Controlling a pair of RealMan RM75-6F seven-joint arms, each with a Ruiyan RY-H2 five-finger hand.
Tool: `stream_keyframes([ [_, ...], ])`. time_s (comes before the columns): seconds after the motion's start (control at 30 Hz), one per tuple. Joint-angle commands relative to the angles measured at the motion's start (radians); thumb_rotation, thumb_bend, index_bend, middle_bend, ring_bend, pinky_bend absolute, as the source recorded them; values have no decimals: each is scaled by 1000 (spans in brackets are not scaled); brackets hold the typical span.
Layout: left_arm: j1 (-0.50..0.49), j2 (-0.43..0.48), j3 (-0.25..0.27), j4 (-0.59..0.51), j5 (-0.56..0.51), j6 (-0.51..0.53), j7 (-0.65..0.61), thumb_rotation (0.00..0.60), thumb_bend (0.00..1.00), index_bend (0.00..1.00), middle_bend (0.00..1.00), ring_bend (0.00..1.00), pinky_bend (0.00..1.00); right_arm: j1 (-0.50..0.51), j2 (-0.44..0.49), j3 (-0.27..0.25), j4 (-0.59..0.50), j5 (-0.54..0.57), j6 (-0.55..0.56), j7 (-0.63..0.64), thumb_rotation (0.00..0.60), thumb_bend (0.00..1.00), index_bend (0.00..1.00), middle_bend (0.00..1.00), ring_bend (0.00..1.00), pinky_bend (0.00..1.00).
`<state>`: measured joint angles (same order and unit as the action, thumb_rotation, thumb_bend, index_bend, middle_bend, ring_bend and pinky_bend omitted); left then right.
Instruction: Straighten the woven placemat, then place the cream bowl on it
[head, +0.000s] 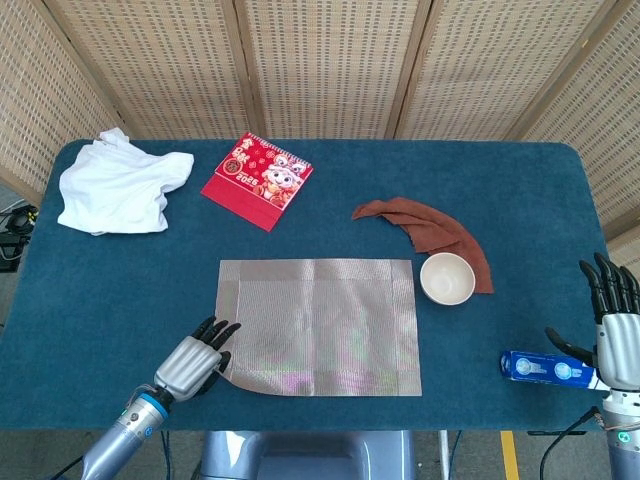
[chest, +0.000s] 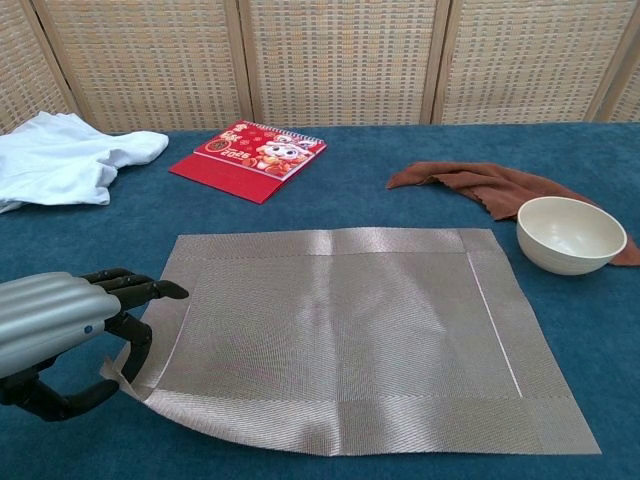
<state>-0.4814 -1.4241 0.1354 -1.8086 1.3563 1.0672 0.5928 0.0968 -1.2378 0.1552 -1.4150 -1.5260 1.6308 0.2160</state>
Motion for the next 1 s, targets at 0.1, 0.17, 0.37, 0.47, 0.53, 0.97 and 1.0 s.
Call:
stream_keyframes([
  [0.1, 3, -3, 5, -3, 12, -4, 2, 600, 492, 676, 0, 0, 0, -1, 1, -1, -2, -2, 2, -1, 600, 275, 91, 0, 0, 0],
  [0.17, 4, -2, 6, -5, 16, -3, 2, 600, 492, 676, 0, 0, 0, -1, 1, -1, -2, -2, 3, -1, 600, 275, 91, 0, 0, 0],
  [0.37, 8, 4, 10, -6, 30, -2, -1, 600, 489, 632, 0, 0, 0, -2, 2, 0, -3, -1, 4, 1, 600, 275, 91, 0, 0, 0],
  [0.47, 14, 3, 9, 7, 41, 10, 13, 600, 474, 417, 0, 0, 0, -3, 2, 0, -4, -4, 7, 0, 600, 275, 91, 0, 0, 0],
  [0.53, 18, 6, 8, 11, 40, 13, 20, 600, 434, 177, 0, 0, 0, -3, 2, 0, -4, -4, 8, 1, 600, 274, 91, 0, 0, 0],
  [0.97, 46, 43, 3, -23, 69, 50, -51, 600, 267, 0, 0, 0, 0, -3, 3, -4, -7, -11, 9, -5, 600, 275, 91, 0, 0, 0],
  [1.0, 51, 52, 6, -28, 79, 59, -65, 600, 260, 0, 0, 0, 0, -3, 3, -4, -7, -12, 9, -6, 600, 275, 91, 0, 0, 0],
])
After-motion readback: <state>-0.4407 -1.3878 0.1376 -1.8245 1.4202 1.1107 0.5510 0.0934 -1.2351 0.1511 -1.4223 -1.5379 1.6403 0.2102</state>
